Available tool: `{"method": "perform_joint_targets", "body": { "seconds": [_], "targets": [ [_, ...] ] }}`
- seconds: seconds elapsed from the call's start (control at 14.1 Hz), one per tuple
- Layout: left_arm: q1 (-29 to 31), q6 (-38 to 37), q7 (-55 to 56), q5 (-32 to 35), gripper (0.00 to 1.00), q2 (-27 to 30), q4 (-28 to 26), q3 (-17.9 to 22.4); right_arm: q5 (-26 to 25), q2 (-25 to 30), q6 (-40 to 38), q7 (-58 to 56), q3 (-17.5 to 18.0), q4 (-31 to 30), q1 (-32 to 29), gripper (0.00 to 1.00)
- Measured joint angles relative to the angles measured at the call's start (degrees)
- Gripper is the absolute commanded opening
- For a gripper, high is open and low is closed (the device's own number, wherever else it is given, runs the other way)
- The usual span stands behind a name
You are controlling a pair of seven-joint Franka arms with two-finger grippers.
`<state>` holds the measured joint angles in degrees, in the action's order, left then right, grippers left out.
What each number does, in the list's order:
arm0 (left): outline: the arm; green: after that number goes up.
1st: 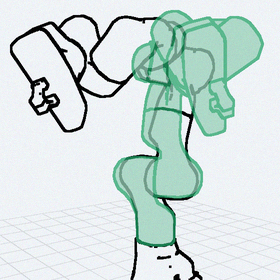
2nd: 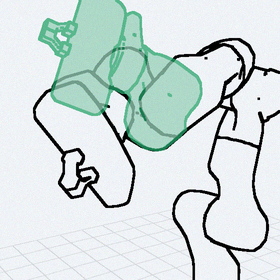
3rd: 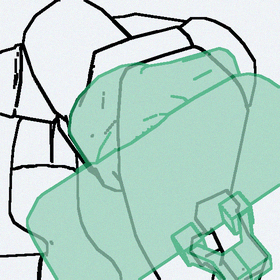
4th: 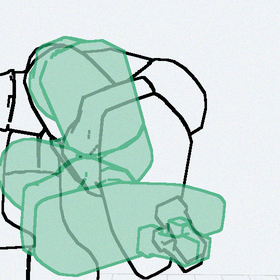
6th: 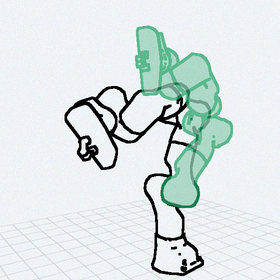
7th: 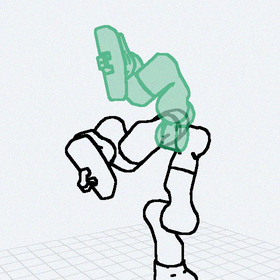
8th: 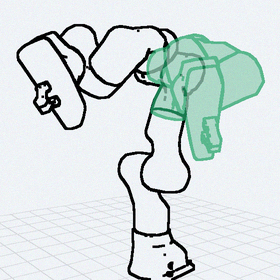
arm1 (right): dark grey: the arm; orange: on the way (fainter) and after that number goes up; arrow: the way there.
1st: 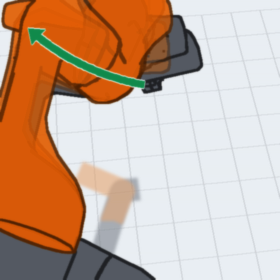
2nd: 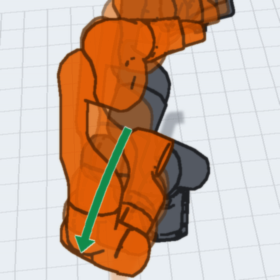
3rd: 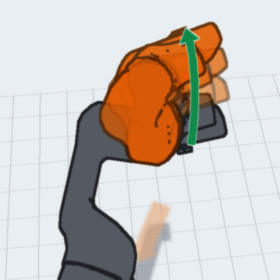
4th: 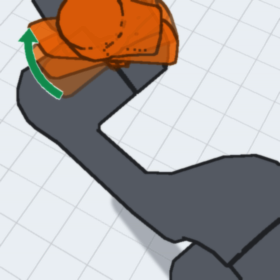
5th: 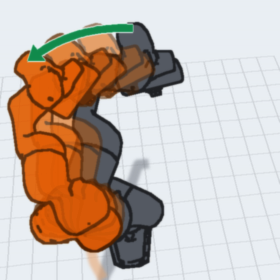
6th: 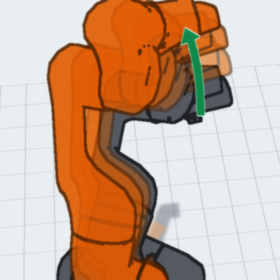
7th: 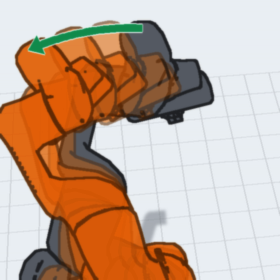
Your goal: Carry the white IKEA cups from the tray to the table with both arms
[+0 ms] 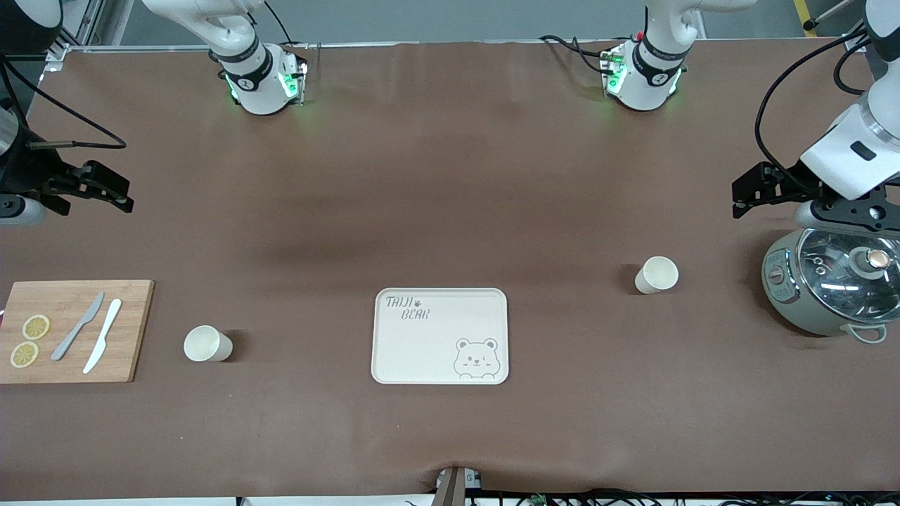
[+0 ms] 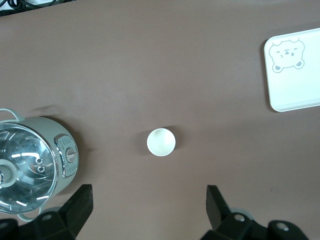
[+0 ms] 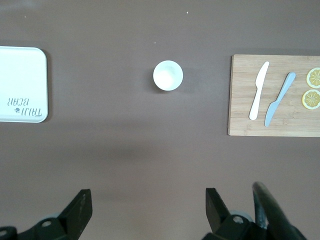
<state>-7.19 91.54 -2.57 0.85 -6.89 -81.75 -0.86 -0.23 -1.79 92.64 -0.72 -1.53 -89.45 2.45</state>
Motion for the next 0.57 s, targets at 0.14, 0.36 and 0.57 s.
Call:
{"method": "perform_joint_targets", "body": {
  "seconds": [0.14,0.36,0.57],
  "targets": [
    [0.00,0.00,0.00,0.00,1.00,0.00,0.00,0.00,0.00,0.21,0.91,0.00,-0.25,-0.98,-0.47,1.00],
    [0.00,0.01,0.00,0.00,1.00,0.00,0.00,0.00,0.00,0.54,0.98,0.00,-0.38,-1.82,-1.29,1.00],
    [0.00,0.02,0.00,0.00,1.00,0.00,0.00,0.00,0.00,0.70,0.84,-0.02,-0.43,-2.03,-2.24,1.00]
  ]
}}
